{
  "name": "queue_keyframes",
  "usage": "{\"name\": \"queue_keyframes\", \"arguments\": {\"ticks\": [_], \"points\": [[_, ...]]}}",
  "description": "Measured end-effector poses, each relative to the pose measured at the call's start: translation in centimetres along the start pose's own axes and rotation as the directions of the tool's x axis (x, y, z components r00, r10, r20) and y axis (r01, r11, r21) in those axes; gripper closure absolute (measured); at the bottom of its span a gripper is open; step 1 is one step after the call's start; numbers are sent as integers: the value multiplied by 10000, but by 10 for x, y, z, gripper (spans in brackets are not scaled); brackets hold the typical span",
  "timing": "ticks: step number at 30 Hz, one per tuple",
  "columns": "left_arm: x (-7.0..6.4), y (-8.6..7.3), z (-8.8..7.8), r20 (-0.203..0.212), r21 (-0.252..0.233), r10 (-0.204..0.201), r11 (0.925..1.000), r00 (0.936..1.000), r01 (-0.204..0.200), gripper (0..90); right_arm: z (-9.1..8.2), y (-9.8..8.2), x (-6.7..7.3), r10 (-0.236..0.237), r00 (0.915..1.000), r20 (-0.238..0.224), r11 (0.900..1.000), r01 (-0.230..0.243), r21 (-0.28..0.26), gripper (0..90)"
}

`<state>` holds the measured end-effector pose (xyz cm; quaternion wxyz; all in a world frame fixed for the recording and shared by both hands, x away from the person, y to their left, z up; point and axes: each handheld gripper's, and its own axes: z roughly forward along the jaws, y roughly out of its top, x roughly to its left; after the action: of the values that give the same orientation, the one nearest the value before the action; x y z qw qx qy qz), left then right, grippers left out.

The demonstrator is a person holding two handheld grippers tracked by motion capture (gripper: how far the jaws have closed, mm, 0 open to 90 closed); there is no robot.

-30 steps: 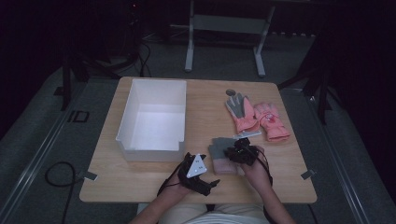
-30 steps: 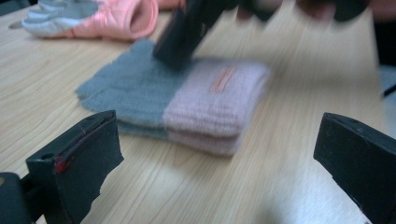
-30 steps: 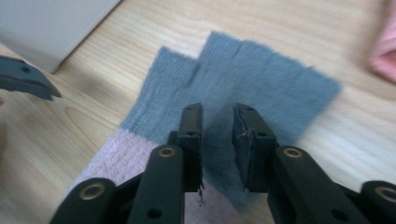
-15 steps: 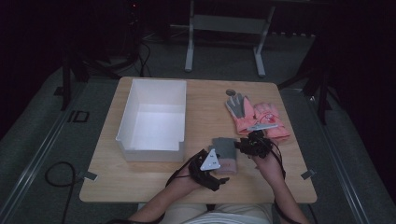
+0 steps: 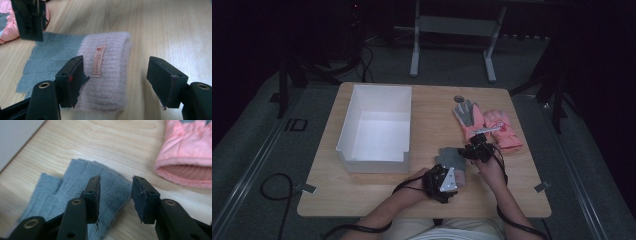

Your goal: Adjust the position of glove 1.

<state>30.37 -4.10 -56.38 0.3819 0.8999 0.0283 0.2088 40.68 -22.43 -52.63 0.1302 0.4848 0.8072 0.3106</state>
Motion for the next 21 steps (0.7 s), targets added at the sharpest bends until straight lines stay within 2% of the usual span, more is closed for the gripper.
{"name": "queue_keyframes", "arguments": {"ticks": [4,6,9,12,14,17,21], "points": [[-3,-4,3,-487,41,235,9997,9985,-233,340,11,-4,-1,102,9999,60,9996,-104,265,540],[-6,-4,4,-761,167,624,9980,9951,-613,360,15,-7,-1,80,9997,248,9992,-90,388,512],[-6,-2,6,-1043,449,676,9970,9922,-632,436,16,-7,-1,199,9996,219,9990,-207,398,508],[-2,0,7,-895,512,501,9976,9947,-456,497,17,-8,-3,555,9984,78,9973,-558,471,511],[3,-2,6,-710,368,216,9991,9972,-190,548,17,-8,-6,942,9955,-137,9944,-934,503,519],[10,-5,4,-307,133,-84,9999,9995,88,637,18,-10,-8,1060,9937,-367,9934,-1043,476,522],[18,-9,3,224,-34,-352,9994,9991,353,676,18,-9,-9,1150,9918,-560,9926,-1126,449,536]]}}
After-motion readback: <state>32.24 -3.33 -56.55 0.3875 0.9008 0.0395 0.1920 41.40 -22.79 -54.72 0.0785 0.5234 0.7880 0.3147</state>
